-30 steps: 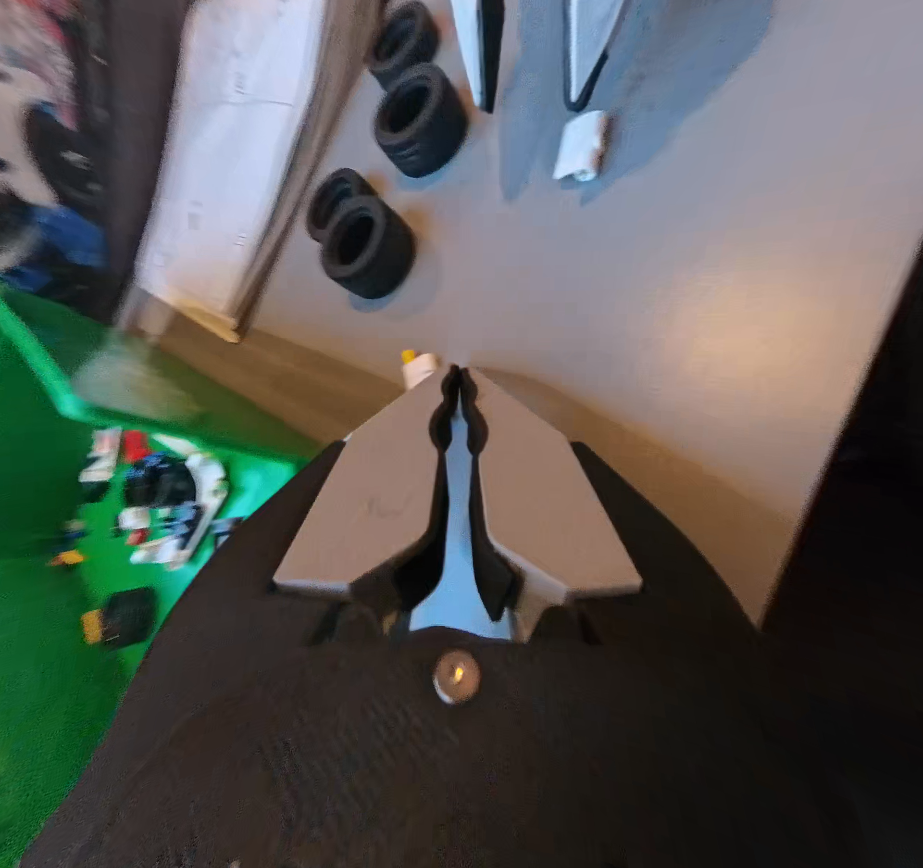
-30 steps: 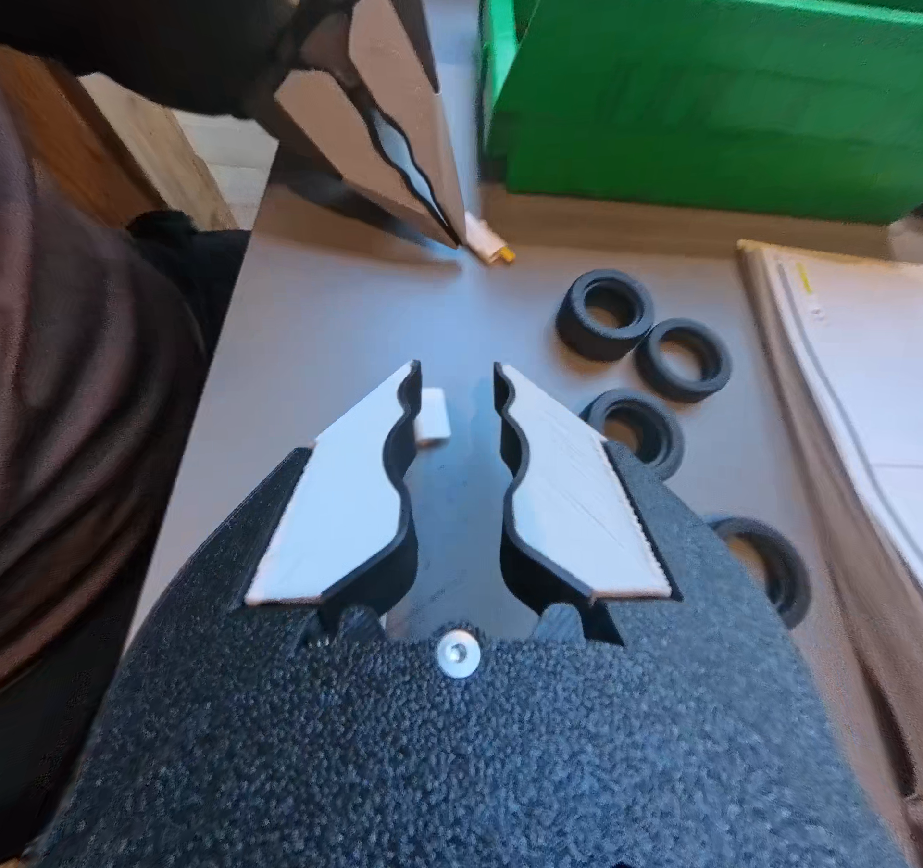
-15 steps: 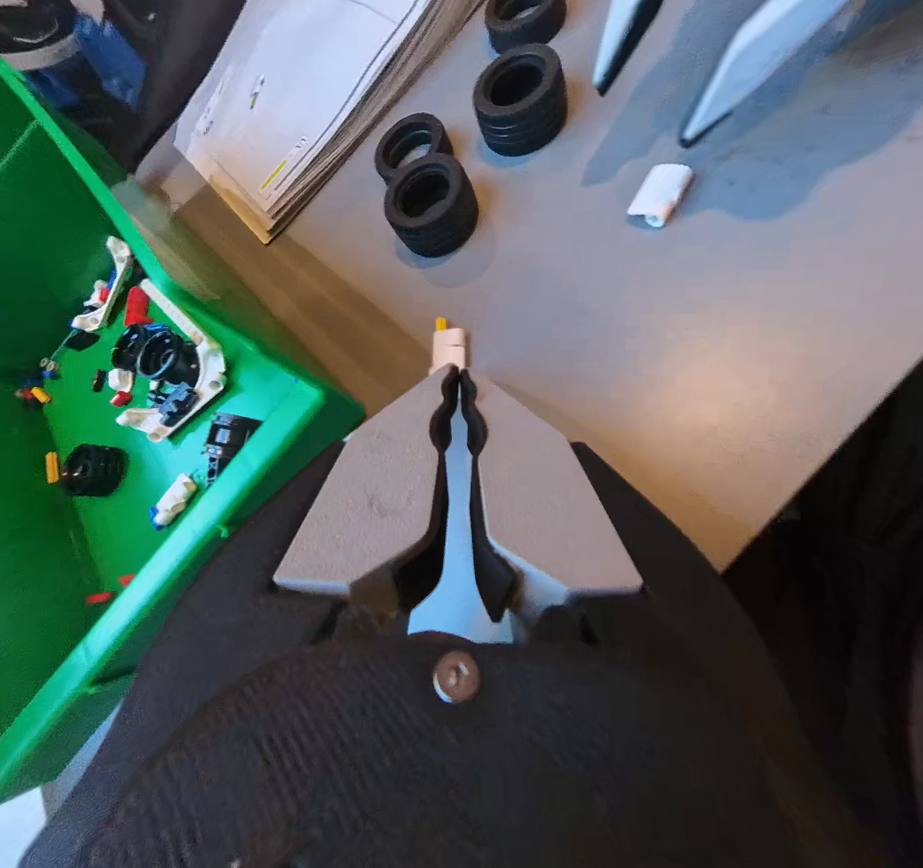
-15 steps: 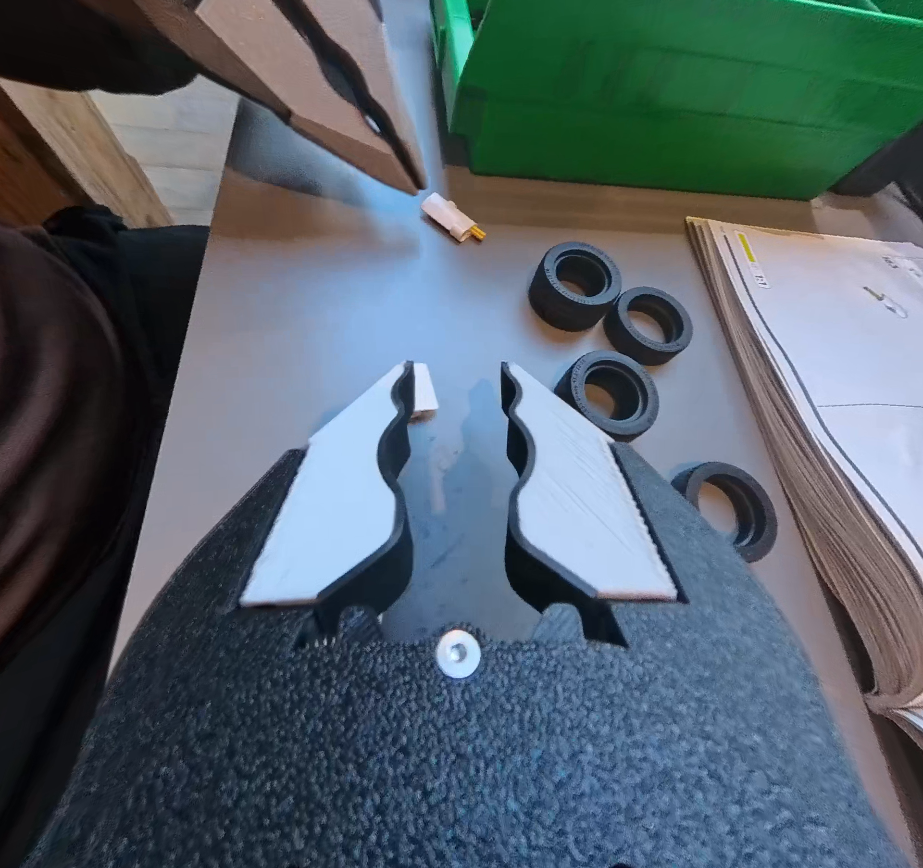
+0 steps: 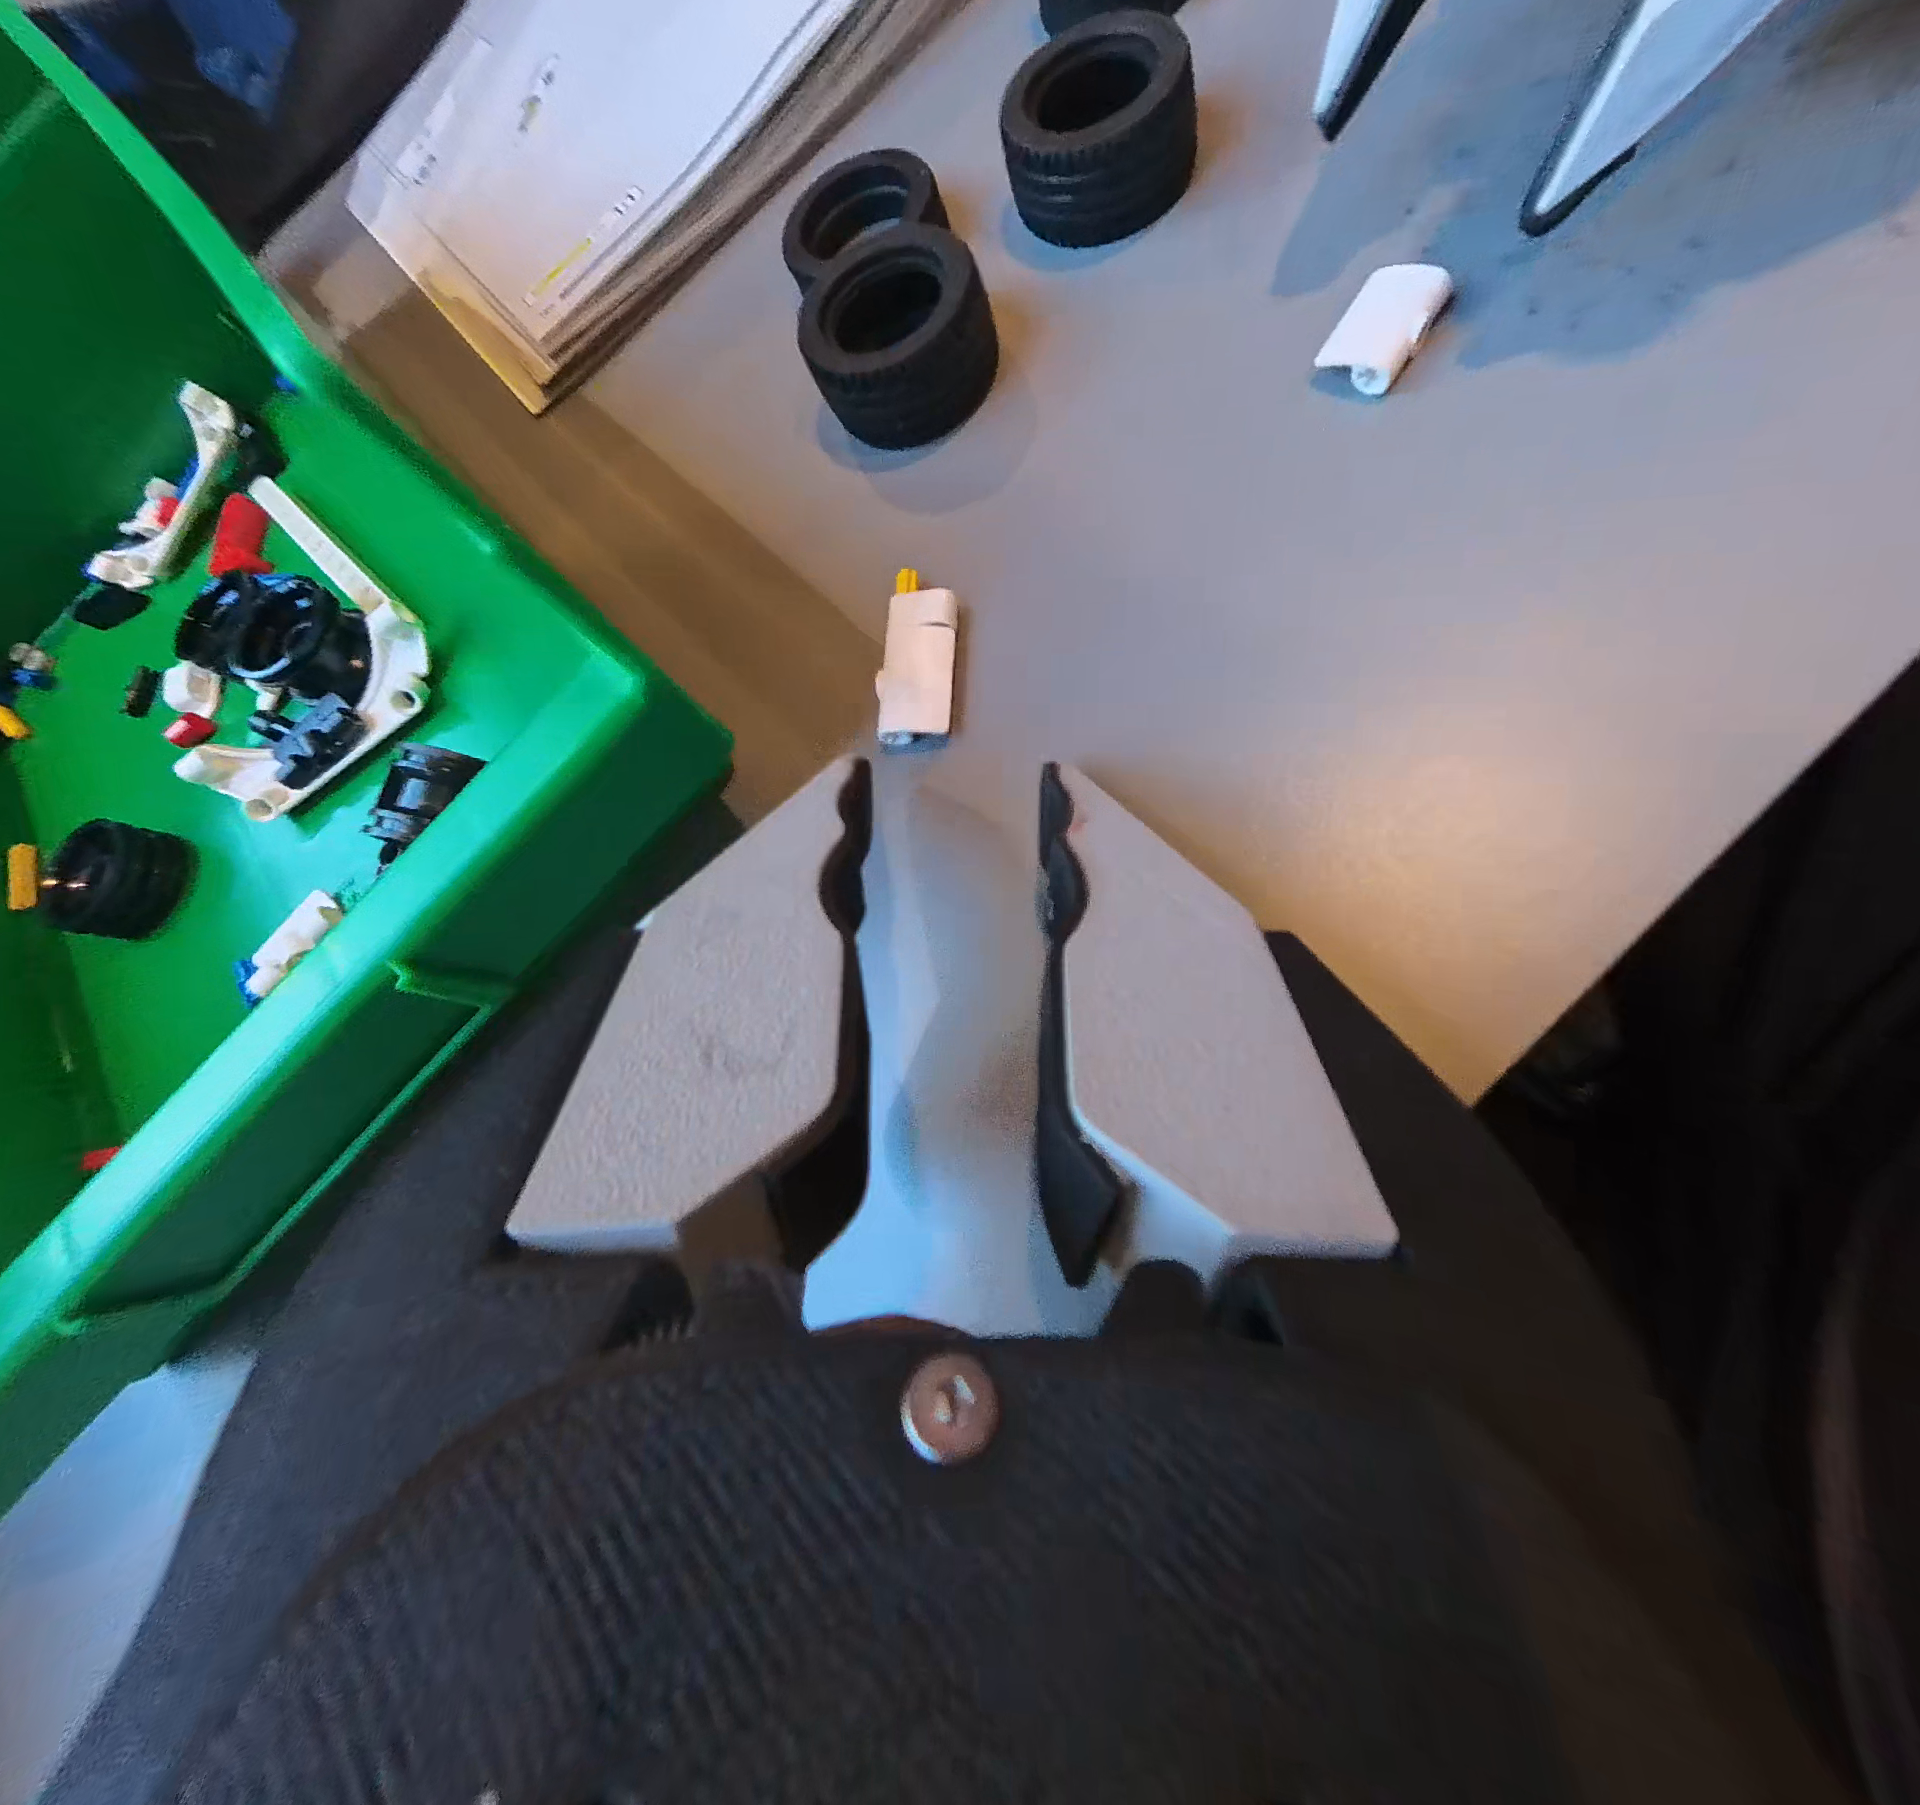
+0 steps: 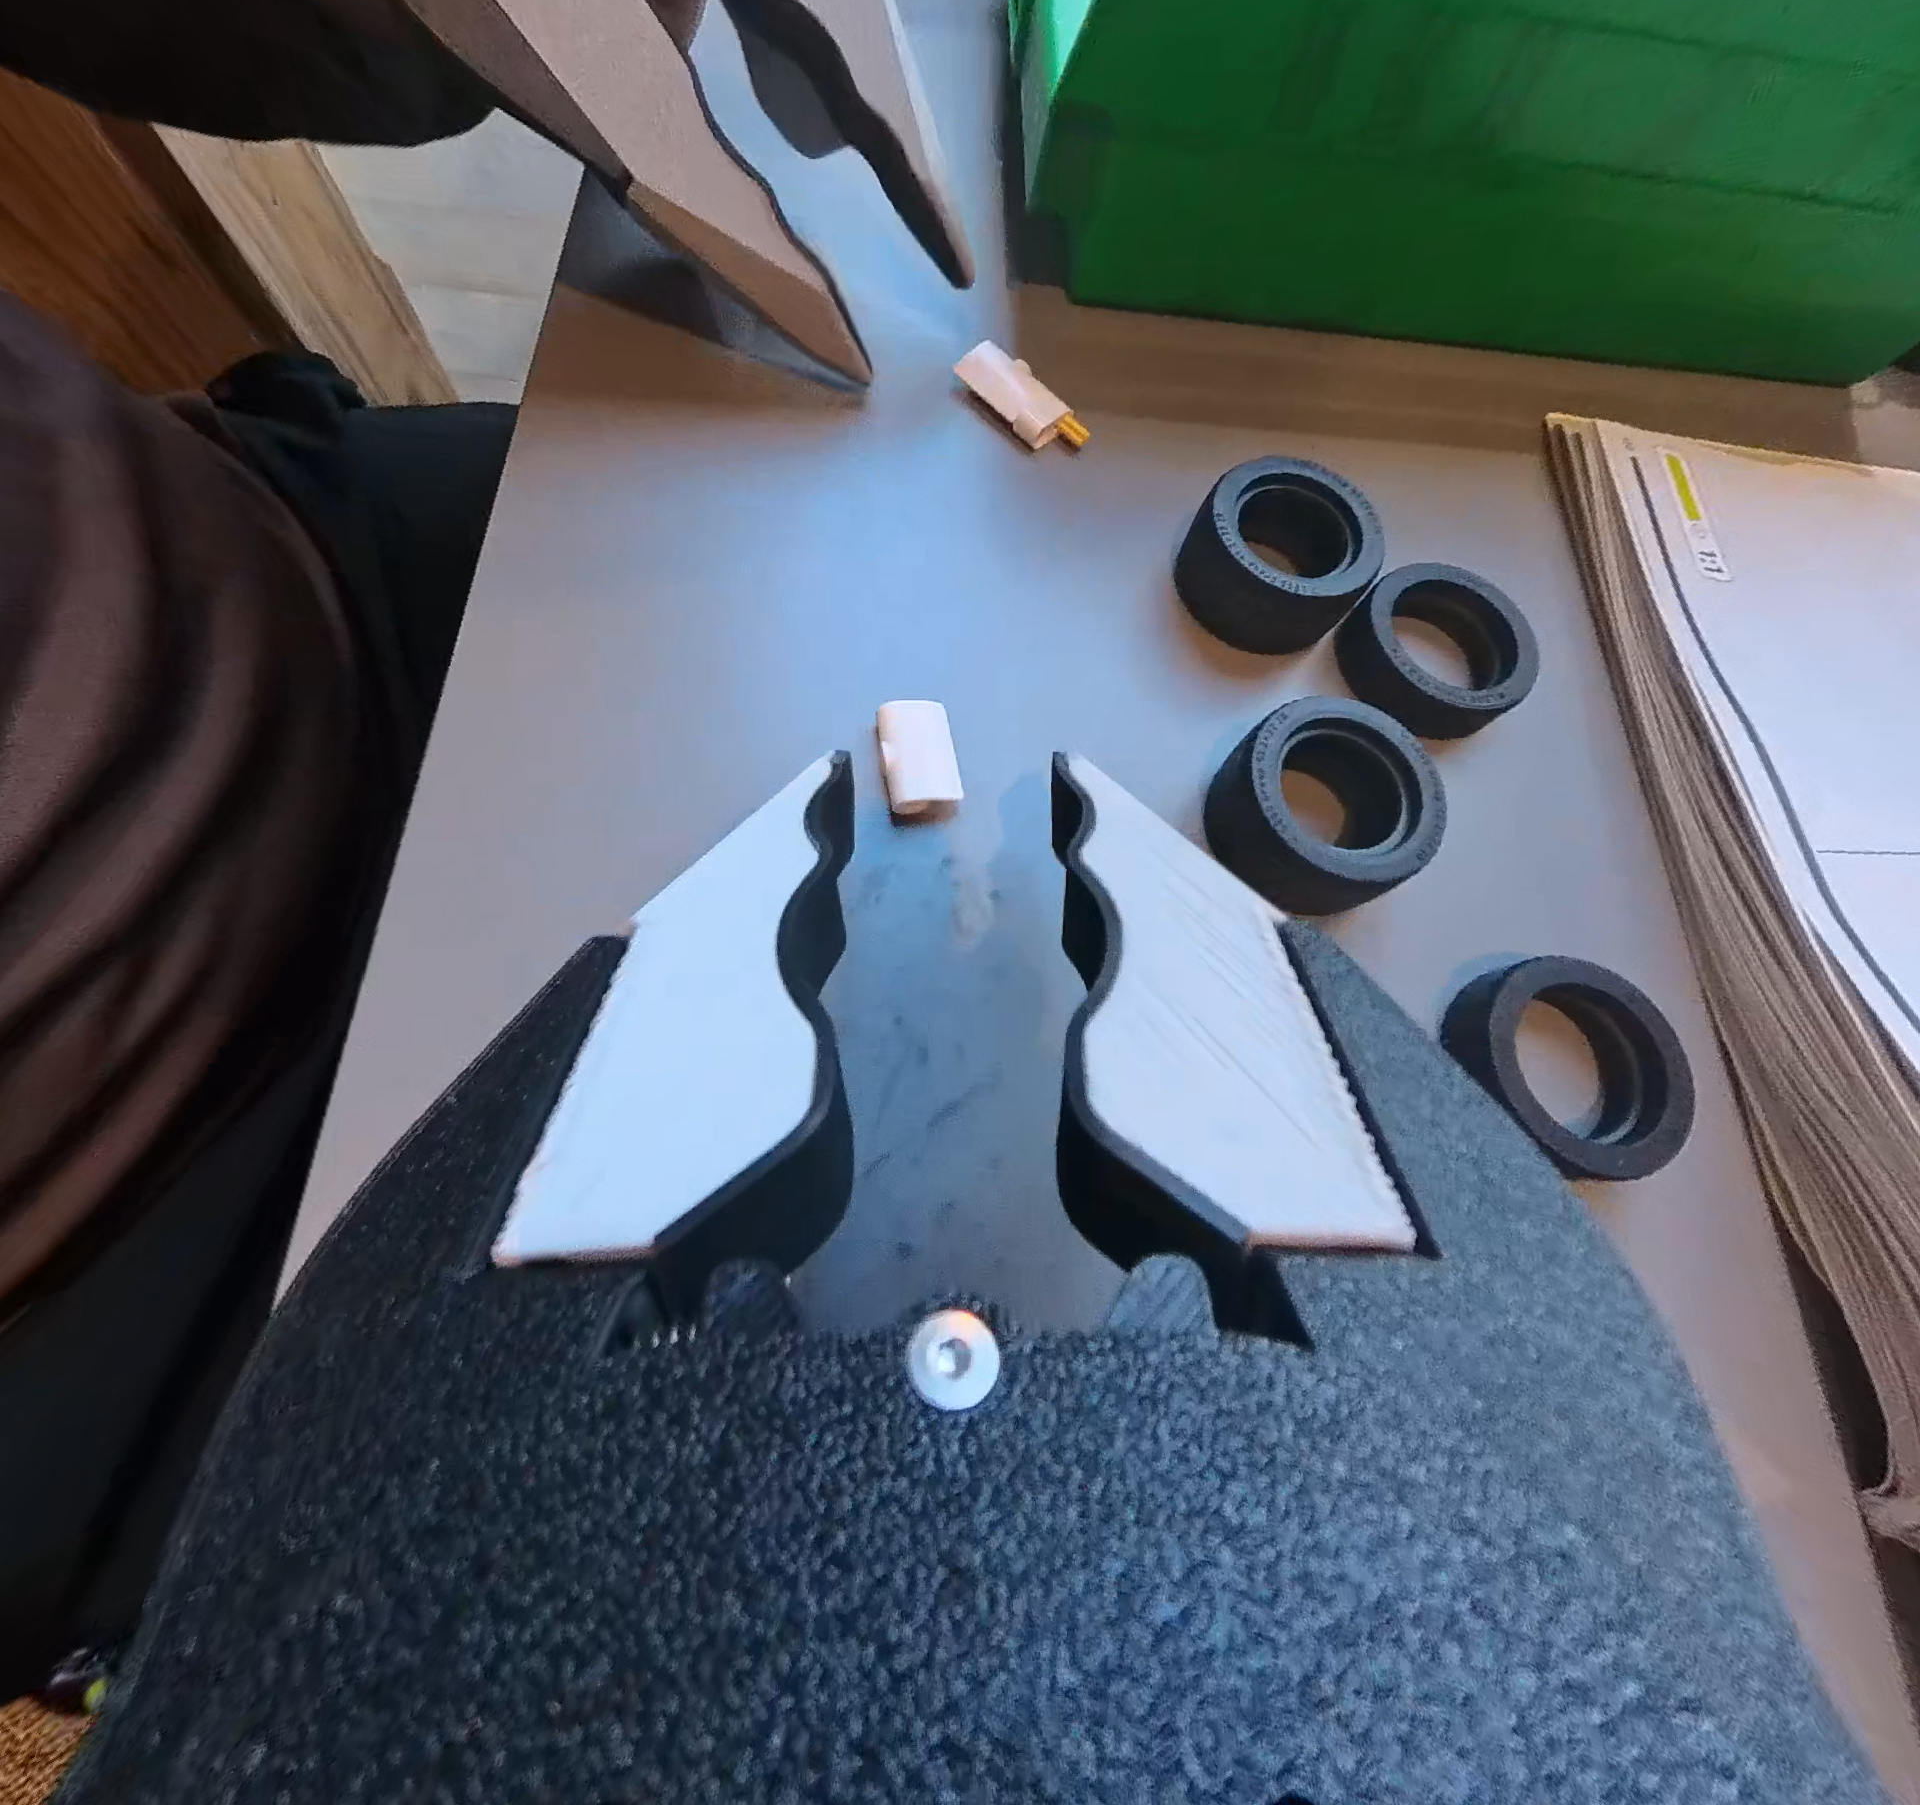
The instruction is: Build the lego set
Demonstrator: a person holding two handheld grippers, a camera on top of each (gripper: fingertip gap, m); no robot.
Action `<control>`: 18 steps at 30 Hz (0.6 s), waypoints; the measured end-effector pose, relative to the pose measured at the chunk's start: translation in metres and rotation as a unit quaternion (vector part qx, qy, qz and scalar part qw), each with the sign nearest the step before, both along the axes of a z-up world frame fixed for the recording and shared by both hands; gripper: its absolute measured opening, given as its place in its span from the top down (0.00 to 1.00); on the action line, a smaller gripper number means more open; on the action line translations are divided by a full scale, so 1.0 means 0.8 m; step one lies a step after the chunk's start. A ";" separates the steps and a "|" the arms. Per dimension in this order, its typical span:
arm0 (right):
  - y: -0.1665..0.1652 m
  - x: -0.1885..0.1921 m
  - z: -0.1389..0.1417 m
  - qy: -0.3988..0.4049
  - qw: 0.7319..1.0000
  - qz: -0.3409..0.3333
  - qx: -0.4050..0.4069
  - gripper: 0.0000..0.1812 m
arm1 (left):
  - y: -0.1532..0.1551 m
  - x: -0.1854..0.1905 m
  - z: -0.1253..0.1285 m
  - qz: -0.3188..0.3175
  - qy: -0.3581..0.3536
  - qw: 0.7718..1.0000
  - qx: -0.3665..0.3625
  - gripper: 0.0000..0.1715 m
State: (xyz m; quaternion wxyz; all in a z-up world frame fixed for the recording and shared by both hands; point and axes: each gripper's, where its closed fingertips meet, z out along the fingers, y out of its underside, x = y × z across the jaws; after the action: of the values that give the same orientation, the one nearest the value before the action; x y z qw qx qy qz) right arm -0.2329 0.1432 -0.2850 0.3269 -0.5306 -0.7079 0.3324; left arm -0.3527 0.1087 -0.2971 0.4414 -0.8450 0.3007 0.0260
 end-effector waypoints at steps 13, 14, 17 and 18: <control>0.004 -0.011 -0.021 -0.070 0.997 0.002 -0.046 0.94 | 0.018 0.051 0.004 -0.088 0.022 0.996 -0.001 0.81; 0.006 -0.012 -0.017 -0.067 0.994 -0.006 -0.083 0.96 | 0.021 0.062 0.005 -0.110 0.036 0.993 0.010 0.83; 0.000 -0.017 0.012 -0.042 0.965 -0.003 -0.259 0.96 | 0.036 0.088 0.015 -0.159 0.086 0.982 0.054 0.84; -0.003 -0.017 0.025 -0.031 0.944 0.002 -0.329 0.96 | 0.041 0.095 0.020 -0.172 0.095 0.978 0.072 0.84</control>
State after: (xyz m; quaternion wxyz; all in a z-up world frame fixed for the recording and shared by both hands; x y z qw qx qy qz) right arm -0.2468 0.1409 -0.2649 0.1109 -0.6172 -0.5699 0.5311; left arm -0.2765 0.1411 -0.2809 0.4679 -0.7405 0.4797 0.0516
